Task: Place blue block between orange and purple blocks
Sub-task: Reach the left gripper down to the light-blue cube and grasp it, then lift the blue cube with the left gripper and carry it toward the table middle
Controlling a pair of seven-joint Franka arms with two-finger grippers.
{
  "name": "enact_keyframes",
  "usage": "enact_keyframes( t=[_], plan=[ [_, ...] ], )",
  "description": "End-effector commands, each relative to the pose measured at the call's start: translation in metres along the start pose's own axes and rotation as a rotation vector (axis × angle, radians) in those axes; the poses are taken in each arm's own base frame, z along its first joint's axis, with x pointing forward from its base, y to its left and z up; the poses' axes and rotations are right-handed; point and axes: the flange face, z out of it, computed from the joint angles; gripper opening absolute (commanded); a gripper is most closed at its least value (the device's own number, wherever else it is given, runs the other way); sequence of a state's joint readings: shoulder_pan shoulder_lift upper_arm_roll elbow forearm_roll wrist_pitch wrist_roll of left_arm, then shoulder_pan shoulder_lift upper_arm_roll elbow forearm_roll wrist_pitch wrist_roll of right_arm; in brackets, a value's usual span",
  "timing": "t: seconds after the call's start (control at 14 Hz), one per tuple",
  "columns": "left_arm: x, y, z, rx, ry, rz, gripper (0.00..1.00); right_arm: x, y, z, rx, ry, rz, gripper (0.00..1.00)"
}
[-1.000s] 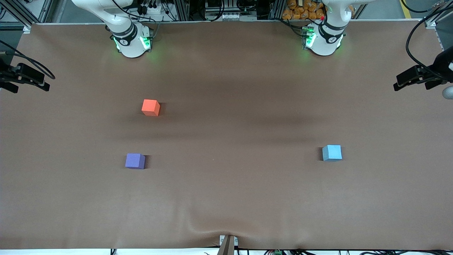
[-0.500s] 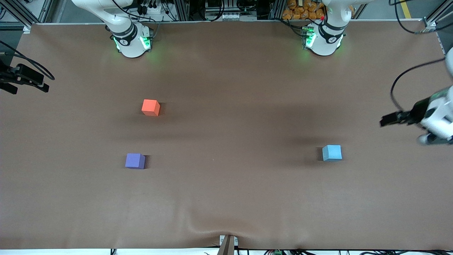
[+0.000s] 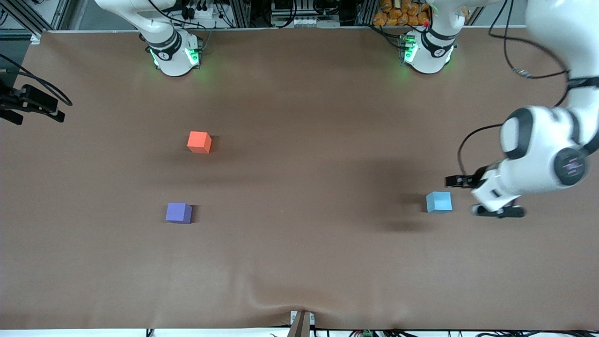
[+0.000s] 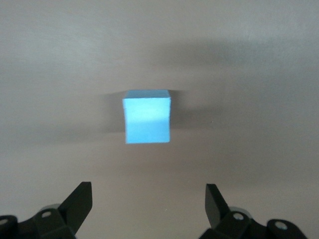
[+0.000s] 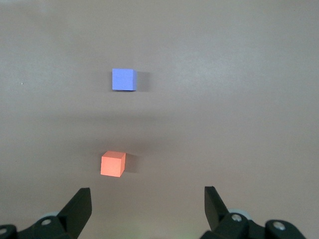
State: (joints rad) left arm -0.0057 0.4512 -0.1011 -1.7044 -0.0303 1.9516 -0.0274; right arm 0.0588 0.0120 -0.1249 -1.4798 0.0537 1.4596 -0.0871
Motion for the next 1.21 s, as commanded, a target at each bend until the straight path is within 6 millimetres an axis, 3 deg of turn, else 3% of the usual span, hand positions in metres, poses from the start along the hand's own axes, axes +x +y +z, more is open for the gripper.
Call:
enact_keyframes(
  t=[0.0, 0.29, 1.0, 1.14],
  plan=[
    [0.012, -0.01, 0.028, -0.003, 0.008, -0.011, 1.0, 0.004, -0.002, 0.001, -0.003, -0.002, -0.002, 1.0],
    [0.019, -0.015, 0.068, 0.061, 0.051, 0.025, 1.0, 0.005, -0.002, 0.002, 0.0, -0.003, -0.002, 1.0],
    [0.026, -0.011, 0.099, 0.055, 0.05, 0.021, 1.0, 0.007, -0.003, 0.002, -0.006, 0.007, -0.005, 1.0],
    [0.027, -0.013, 0.098, 0.053, 0.052, 0.011, 0.83, 0.007, -0.005, 0.005, -0.003, -0.001, -0.008, 1.0]
  ],
)
